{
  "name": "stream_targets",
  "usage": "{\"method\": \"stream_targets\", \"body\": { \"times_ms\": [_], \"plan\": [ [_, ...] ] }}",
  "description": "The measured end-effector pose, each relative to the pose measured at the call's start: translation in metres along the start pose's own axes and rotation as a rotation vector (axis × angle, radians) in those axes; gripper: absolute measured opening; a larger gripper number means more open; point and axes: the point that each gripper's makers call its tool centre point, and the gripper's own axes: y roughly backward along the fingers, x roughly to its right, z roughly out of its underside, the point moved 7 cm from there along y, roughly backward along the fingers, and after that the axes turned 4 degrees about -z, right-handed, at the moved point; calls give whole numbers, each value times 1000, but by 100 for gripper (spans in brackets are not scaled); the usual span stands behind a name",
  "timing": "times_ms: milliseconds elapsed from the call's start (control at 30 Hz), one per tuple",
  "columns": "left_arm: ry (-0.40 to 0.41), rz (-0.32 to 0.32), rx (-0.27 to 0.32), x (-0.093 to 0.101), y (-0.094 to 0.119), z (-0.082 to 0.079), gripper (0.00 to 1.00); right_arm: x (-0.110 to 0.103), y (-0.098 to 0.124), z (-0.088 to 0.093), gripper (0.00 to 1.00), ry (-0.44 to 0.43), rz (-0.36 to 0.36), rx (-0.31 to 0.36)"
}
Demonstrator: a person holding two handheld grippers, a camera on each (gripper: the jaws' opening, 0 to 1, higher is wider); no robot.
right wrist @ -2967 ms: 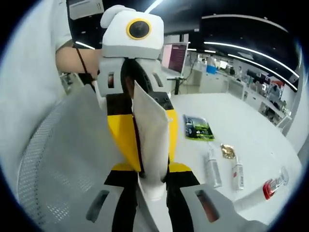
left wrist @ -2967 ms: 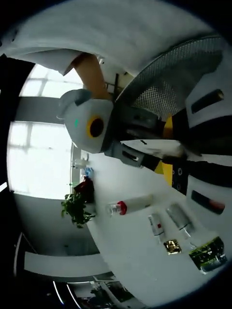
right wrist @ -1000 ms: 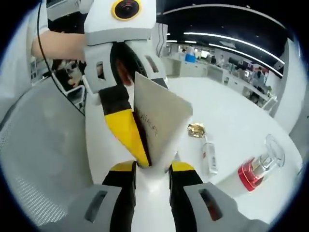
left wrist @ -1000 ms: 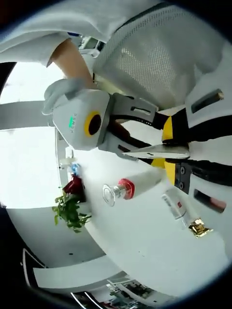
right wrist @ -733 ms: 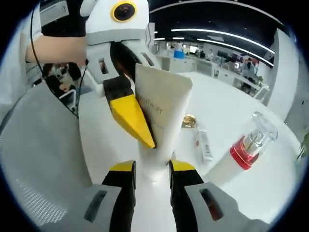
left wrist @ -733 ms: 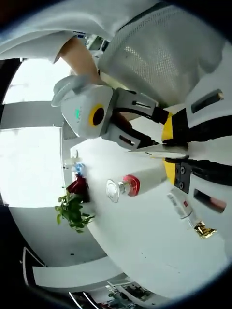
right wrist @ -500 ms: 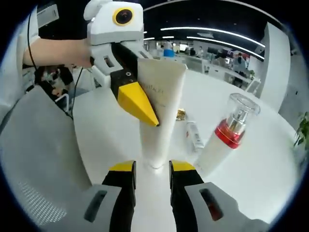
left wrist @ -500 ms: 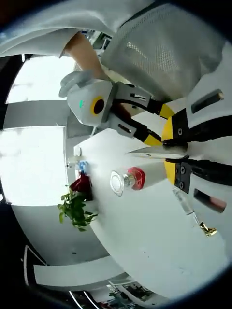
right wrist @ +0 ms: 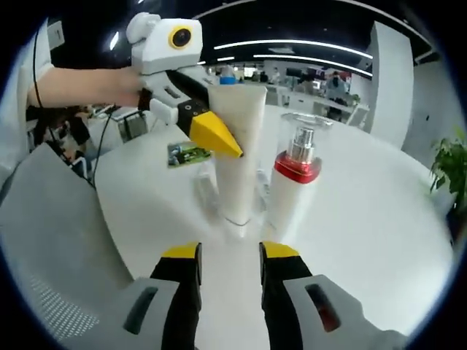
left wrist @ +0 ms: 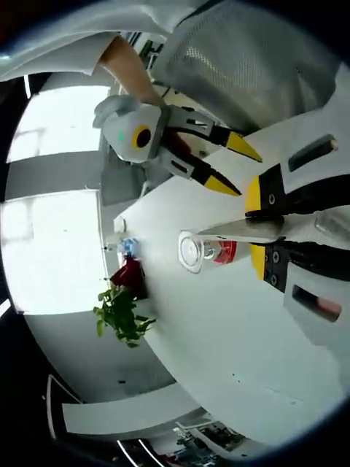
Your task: Arrange the skincare products in the storage area until every visible bottle or jar stands upright without overlapping.
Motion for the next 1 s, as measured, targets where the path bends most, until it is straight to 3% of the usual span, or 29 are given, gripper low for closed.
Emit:
{"method": "stream_targets", "body": {
  "times_ms": [600,767,1000],
  "plan": [
    [7,-16,33,-26,-7,4,9,0,0,7,33,-9,5,-17],
    [20,-15,36,-25,-7,4,8,1,1,8,33,-22,13,-15],
    [19,-17,-9,-17,-7,9,12,-1,1,6,34,-21,11,-15]
  ]
}}
